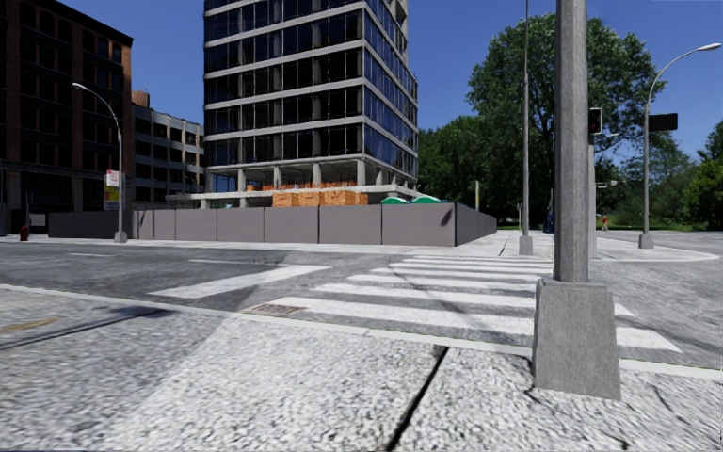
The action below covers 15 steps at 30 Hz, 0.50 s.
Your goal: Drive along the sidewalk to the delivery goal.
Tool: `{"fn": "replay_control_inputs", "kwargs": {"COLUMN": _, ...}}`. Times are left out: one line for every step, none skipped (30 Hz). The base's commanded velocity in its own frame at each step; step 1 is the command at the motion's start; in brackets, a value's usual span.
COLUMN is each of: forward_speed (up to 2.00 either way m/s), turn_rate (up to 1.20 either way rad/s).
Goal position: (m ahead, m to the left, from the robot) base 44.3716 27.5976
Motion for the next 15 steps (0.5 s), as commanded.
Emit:
{"fn": "replay_control_inputs", "kwargs": {"forward_speed": 2.00, "turn_rate": 0.00}}
{"fn": "replay_control_inputs", "kwargs": {"forward_speed": 2.00, "turn_rate": 0.00}}
{"fn": "replay_control_inputs", "kwargs": {"forward_speed": 2.00, "turn_rate": 0.00}}
{"fn": "replay_control_inputs", "kwargs": {"forward_speed": 2.00, "turn_rate": 0.00}}
{"fn": "replay_control_inputs", "kwargs": {"forward_speed": 2.00, "turn_rate": 0.00}}
{"fn": "replay_control_inputs", "kwargs": {"forward_speed": 2.00, "turn_rate": 0.00}}
{"fn": "replay_control_inputs", "kwargs": {"forward_speed": 2.00, "turn_rate": 0.00}}
{"fn": "replay_control_inputs", "kwargs": {"forward_speed": 2.00, "turn_rate": 0.00}}
{"fn": "replay_control_inputs", "kwargs": {"forward_speed": 2.00, "turn_rate": 0.00}}
{"fn": "replay_control_inputs", "kwargs": {"forward_speed": 2.00, "turn_rate": 0.00}}
{"fn": "replay_control_inputs", "kwargs": {"forward_speed": 2.00, "turn_rate": -0.13}}
{"fn": "replay_control_inputs", "kwargs": {"forward_speed": 2.00, "turn_rate": -0.27}}
{"fn": "replay_control_inputs", "kwargs": {"forward_speed": 2.00, "turn_rate": -0.36}}
{"fn": "replay_control_inputs", "kwargs": {"forward_speed": 2.00, "turn_rate": -0.36}}
{"fn": "replay_control_inputs", "kwargs": {"forward_speed": 2.00, "turn_rate": -0.38}}
